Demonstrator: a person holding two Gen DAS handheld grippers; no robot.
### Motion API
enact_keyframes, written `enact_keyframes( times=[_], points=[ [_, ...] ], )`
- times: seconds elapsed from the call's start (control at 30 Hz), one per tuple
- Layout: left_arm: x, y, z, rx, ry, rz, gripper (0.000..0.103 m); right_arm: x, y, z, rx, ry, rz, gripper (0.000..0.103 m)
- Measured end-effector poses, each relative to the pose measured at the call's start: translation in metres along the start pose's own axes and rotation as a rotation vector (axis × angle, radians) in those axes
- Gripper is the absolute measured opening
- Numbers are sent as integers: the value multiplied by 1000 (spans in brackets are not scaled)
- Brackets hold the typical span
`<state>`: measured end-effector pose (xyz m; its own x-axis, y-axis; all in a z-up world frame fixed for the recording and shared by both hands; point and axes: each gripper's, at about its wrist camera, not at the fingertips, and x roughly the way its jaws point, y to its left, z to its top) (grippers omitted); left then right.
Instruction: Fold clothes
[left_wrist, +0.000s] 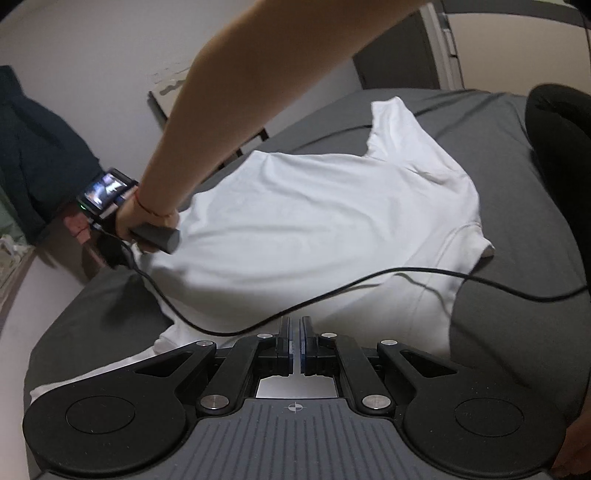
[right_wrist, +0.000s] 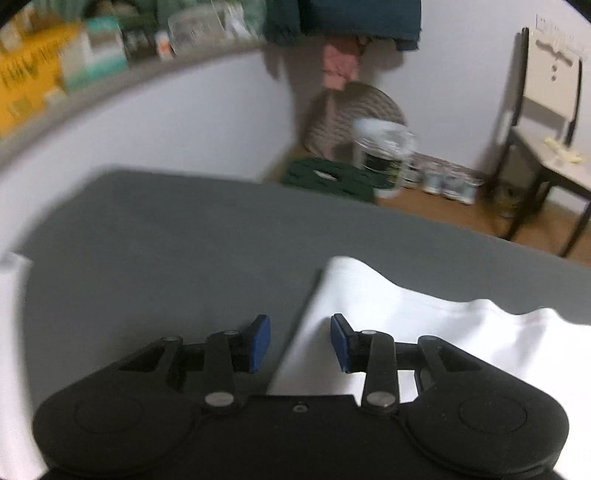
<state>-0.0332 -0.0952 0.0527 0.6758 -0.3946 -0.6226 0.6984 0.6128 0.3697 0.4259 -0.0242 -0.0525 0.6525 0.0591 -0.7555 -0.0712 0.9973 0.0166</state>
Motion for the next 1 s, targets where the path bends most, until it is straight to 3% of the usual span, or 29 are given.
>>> enact_keyframes(
  times=[0.07, 0.3, 0.43, 0.5, 0.53, 0.57, 0.6, 0.7, 0.83, 0.87, 0.9, 0.93, 1.0],
  points=[
    [-1, 3, -1, -13, -4, 14, 3, 6, -8, -1, 37, -1, 16, 3],
    [-8, 4, -4, -21, -20, 38, 3, -28, -108, -36, 447, -207, 246, 3],
    [-11, 1, -3, -9, -31, 34, 3, -28, -153, -63, 574, -147, 250, 3],
    [-12, 1, -3, -7, -31, 30, 3, -31, -150, -63, 531, -137, 277, 13],
    [-11, 1, -3, -7, -29, 31, 3, -33, -146, -62, 508, -137, 286, 24],
    [-10, 2, -3, -9, -26, 31, 3, -37, -135, -58, 478, -151, 293, 46],
    [-10, 2, -4, -10, -24, 31, 3, -38, -120, -51, 436, -162, 296, 50],
    [-9, 3, -5, -8, -17, 30, 3, -32, -72, -27, 274, -155, 270, 47],
    [-7, 3, -5, -6, -10, 24, 3, -12, -24, -20, 102, -114, 119, 43],
    [-6, 4, -6, -6, -6, 22, 3, -5, -15, -20, 67, -100, 74, 38],
    [-4, 4, -6, -7, -3, 22, 3, 0, -10, -21, 51, -93, 49, 14],
    [-4, 4, -6, -8, -1, 24, 3, 3, -12, -23, 58, -97, 51, 3],
    [-3, 4, -6, -11, 3, 27, 3, 1, -32, -30, 152, -125, 116, 3]
  ],
)
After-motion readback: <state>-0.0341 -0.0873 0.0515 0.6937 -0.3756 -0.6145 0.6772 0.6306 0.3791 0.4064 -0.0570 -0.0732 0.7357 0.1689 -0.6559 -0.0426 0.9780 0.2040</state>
